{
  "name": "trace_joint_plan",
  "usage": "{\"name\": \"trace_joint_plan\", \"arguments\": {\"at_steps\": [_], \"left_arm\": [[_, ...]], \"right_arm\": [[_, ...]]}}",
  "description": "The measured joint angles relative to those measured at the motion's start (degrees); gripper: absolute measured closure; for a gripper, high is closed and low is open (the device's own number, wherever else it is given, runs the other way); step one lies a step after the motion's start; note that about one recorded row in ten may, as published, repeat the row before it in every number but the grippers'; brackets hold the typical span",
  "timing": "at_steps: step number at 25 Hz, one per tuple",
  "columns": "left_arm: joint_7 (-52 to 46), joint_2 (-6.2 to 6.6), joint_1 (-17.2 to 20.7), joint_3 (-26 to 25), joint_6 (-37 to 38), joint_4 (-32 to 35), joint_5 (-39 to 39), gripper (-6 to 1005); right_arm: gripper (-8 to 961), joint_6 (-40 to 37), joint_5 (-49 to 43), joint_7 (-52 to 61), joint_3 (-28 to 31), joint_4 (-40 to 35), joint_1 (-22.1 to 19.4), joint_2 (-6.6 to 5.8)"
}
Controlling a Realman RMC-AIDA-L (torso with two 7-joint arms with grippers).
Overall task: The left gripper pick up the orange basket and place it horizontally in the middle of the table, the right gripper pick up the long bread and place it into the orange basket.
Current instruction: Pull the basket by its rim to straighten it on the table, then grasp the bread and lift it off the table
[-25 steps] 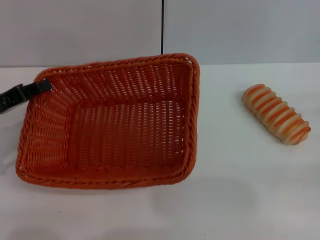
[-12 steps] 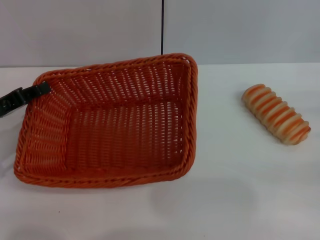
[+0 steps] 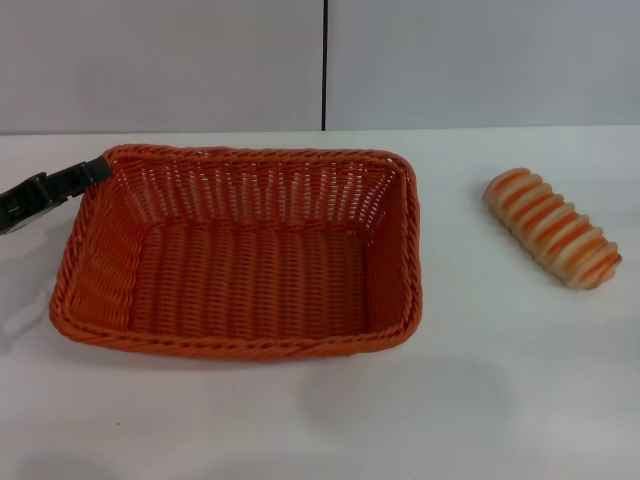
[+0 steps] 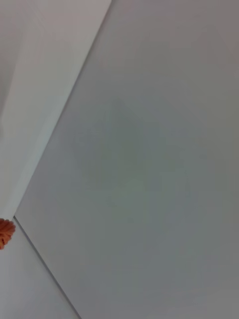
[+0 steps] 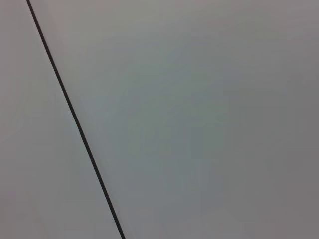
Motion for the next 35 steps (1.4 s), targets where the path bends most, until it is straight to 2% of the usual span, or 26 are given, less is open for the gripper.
{"name": "trace_joint_plan", "arguments": {"at_steps": [3, 9, 10, 12, 14, 15, 16, 17, 19, 20, 21, 24, 25, 26, 30, 34, 35], "left_arm": [[2.2, 0.02, 0.2, -0.7, 1.0, 0.1, -1.5, 439], [12.0, 0.11, 0.6, -3.0, 3.8, -0.9, -9.3, 435], [13.5, 0.11, 0.7, -3.1, 4.1, -1.1, -10.6, 434], [17.8, 0.12, 0.8, -3.3, 4.7, -1.5, -13.7, 432], [24.6, 0.1, 0.9, -3.4, 6.2, -3.2, -17.8, 431], [28.9, 0.08, 1.0, -3.4, 7.4, -4.9, -20.4, 431], [32.0, 0.08, 0.9, -3.4, 8.4, -6.2, -22.4, 432], [35.6, 0.09, 0.9, -3.4, 9.6, -7.9, -24.7, 432], [42.1, 0.12, 0.8, -3.4, 11.9, -11.2, -28.4, 433], [44.6, 0.12, 0.8, -3.4, 12.8, -12.2, -29.5, 433], [47.1, 0.12, 0.8, -3.4, 13.7, -13.2, -30.7, 434], [52.9, 0.0, 0.7, -3.4, 15.7, -15.3, -32.5, 435], [54.4, -0.03, 0.6, -3.4, 16.1, -16.1, -33.0, 435], [55.4, -0.03, 0.5, -3.4, 16.2, -16.8, -33.3, 420], [58.0, 0.03, 0.3, -3.4, 16.2, -18.8, -34.6, 359], [58.4, 0.01, 0.2, -3.4, 16.1, -19.9, -35.5, 173], [58.6, 0.06, 0.1, -3.4, 16.1, -20.2, -35.7, 174]], "right_arm": [[328, 1.5, 0.0, 0.8, -2.0, -1.2, 0.1, -0.15], [324, 5.0, 0.0, 5.9, -8.2, -5.5, -0.3, -0.18], [324, 6.2, -1.0, 8.9, -11.4, -7.6, -0.7, -0.54], [323, 6.6, -2.6, 11.6, -13.1, -8.9, -1.0, -0.99], [322, 6.8, -7.5, 17.8, -14.7, -11.6, -1.4, -2.01], [321, 6.1, -13.3, 24.3, -14.9, -14.6, -1.8, -2.71], [321, 6.1, -13.3, 24.3, -14.9, -14.6, -1.8, -2.71], [320, 5.4, -17.3, 28.1, -14.9, -17.0, -2.1, -2.98], [319, 3.8, -25.4, 36.3, -14.9, -23.3, -2.8, -3.07], [319, 2.0, -33.6, 44.6, -14.9, -29.9, -3.1, -3.11], [318, 2.0, -33.6, 44.6, -14.9, -29.9, -3.1, -3.11], [316, -2.2, -46.3, 56.8, -14.5, -40.2, -2.5, -3.59], [316, -4.8, -52.8, 63.4, -14.4, -46.1, -1.7, -3.77], [315, -4.8, -52.8, 63.4, -14.4, -46.1, -1.7, -3.77], [313, -10.5, -64.3, 73.5, -14.4, -53.9, 1.2, -4.61], [311, -15.5, -74.6, 81.2, -14.6, -55.2, 6.8, -6.88], [311, -16.4, -77.2, 82.7, -14.7, -55.3, 8.3, -7.32]]}}
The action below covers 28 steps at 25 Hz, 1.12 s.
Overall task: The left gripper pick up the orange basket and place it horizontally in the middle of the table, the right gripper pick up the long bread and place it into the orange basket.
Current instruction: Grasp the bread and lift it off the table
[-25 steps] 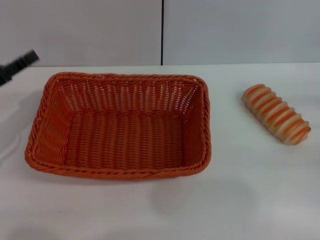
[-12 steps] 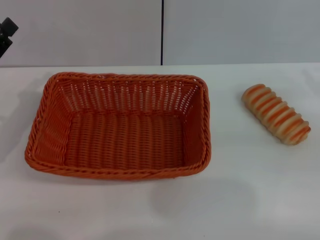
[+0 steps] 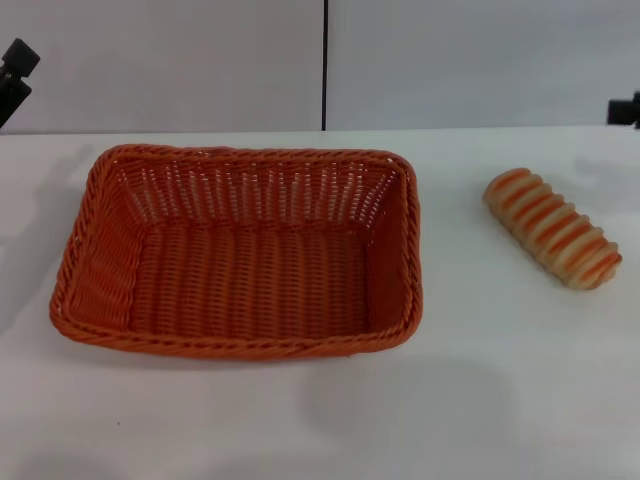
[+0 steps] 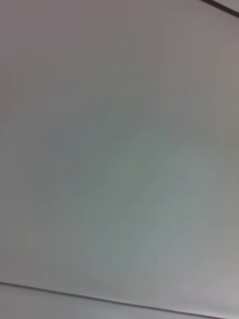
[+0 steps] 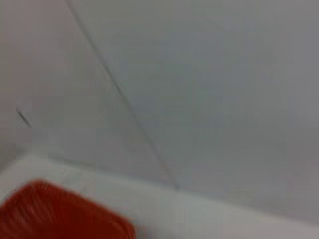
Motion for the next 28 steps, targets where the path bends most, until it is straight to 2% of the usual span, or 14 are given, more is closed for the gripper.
{"name": "trace_joint_plan", "arguments": {"at_steps": [2, 5, 8, 15, 18, 20, 28], "left_arm": [[0.1, 0.02, -0.1, 0.0, 0.0, -0.2, 0.0, 177], [0.5, 0.0, -0.3, 0.0, -0.2, -0.9, -0.1, 179], [1.0, 0.06, -0.6, 0.0, -0.5, -2.1, -0.2, 179], [1.4, 0.09, -0.6, -0.1, -0.8, -2.7, -0.6, 180], [1.4, 0.09, -0.6, -0.1, -0.8, -2.9, -0.9, 179], [1.4, 0.08, -0.8, -0.6, -0.9, -3.7, -0.9, 179], [1.6, 0.05, -0.8, -0.9, -1.5, -4.1, -1.0, 180]], "right_arm": [[310, -1.1, -8.0, 3.1, -0.4, -0.6, 3.7, -0.3], [296, -1.2, -14.2, 4.1, -1.4, -0.9, 6.3, -0.18], [276, -0.9, -16.3, 4.6, -2.7, -0.7, 7.3, -0.07], [270, 2.4, -22.9, 7.3, -10.2, 2.1, 9.0, 0.67], [271, 3.4, -25.5, 8.1, -11.0, 2.3, 9.6, 1.17], [271, 4.2, -29.2, 8.7, -11.3, 2.6, 10.6, 2.06], [272, 6.7, -31.4, 9.5, -11.5, 7.2, 12.2, 2.5]]}}
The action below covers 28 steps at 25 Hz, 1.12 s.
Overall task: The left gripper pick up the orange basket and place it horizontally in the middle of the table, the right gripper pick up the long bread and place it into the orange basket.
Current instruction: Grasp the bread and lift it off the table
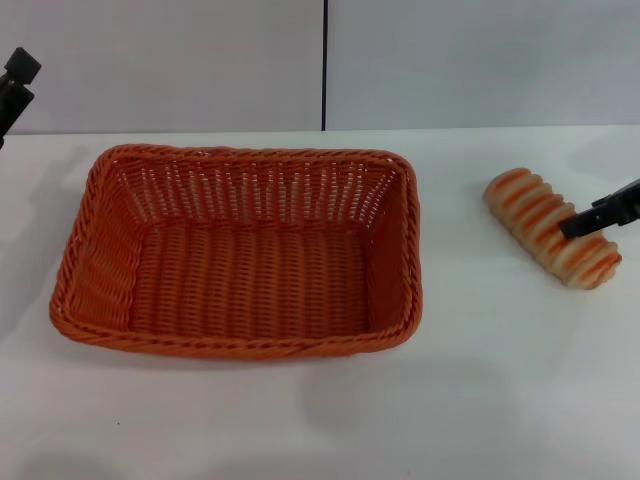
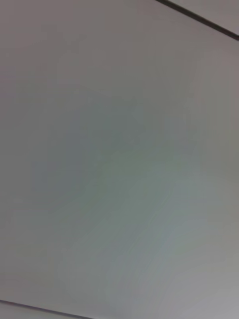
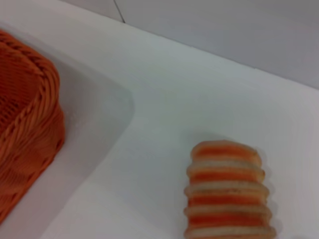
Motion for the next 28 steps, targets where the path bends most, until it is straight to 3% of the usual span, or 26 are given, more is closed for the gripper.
{"name": "trace_joint_plan", "arguments": {"at_steps": [28], "left_arm": [[-1.0, 0.09, 0.6, -0.7, -0.4, -0.1, -0.4, 179]], "right_arm": [[344, 4.1, -3.3, 1.9, -0.8, 6.7, 2.8, 0.01]]}}
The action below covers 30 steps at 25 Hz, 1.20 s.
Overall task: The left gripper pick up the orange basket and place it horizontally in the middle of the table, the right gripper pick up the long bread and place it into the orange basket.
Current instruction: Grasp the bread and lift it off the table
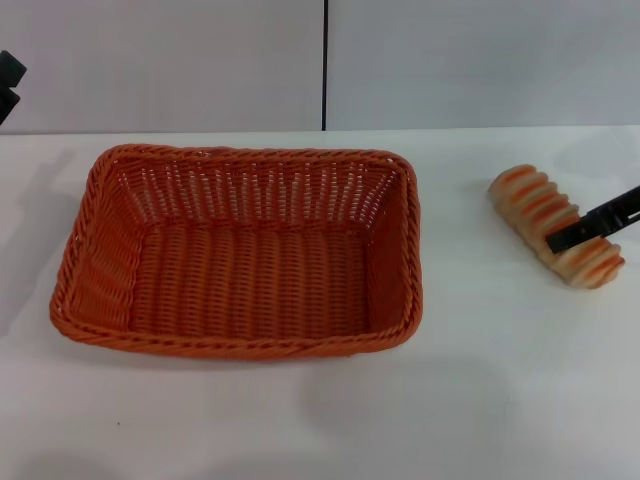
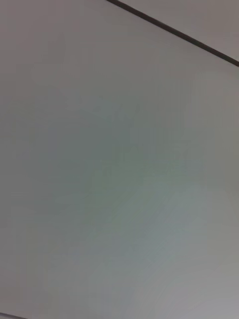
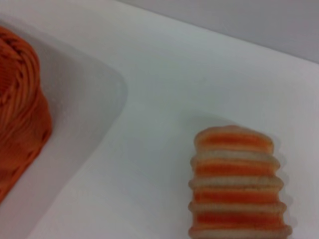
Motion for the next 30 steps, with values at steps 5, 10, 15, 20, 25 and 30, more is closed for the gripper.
{"name": "trace_joint_plan", "arguments": {"at_steps": [5, 10, 15, 20, 25, 30], "left_arm": [[0.0, 0.0, 0.0, 0.0, -0.2, -0.5, 0.2, 180], [0.0, 0.0, -0.1, 0.0, -0.2, -0.6, 0.2, 180], [0.0, 0.0, -0.2, 0.0, -0.2, -0.7, 0.2, 180], [-0.1, 0.0, -0.3, 0.0, -0.2, -0.7, 0.2, 180], [-0.1, 0.0, -0.2, 0.0, -0.1, -0.7, 0.2, 179], [-0.3, 0.09, 0.0, 0.0, 0.3, -0.6, 0.1, 179]], "right_arm": [[365, 0.4, -0.4, 0.1, 0.0, 0.2, 0.0, -0.02], [386, 0.6, -0.4, 0.1, 0.0, 0.3, -0.3, -0.14], [411, 0.8, -0.3, -0.4, 0.0, 0.1, -0.8, -0.04], [444, 0.8, 0.1, -0.9, 0.5, -0.4, -1.4, 0.09], [494, 0.3, 2.6, -1.0, 0.6, -2.2, -2.7, 0.16], [532, -1.1, 7.8, -1.2, 0.4, -5.3, -4.9, 0.07]]}}
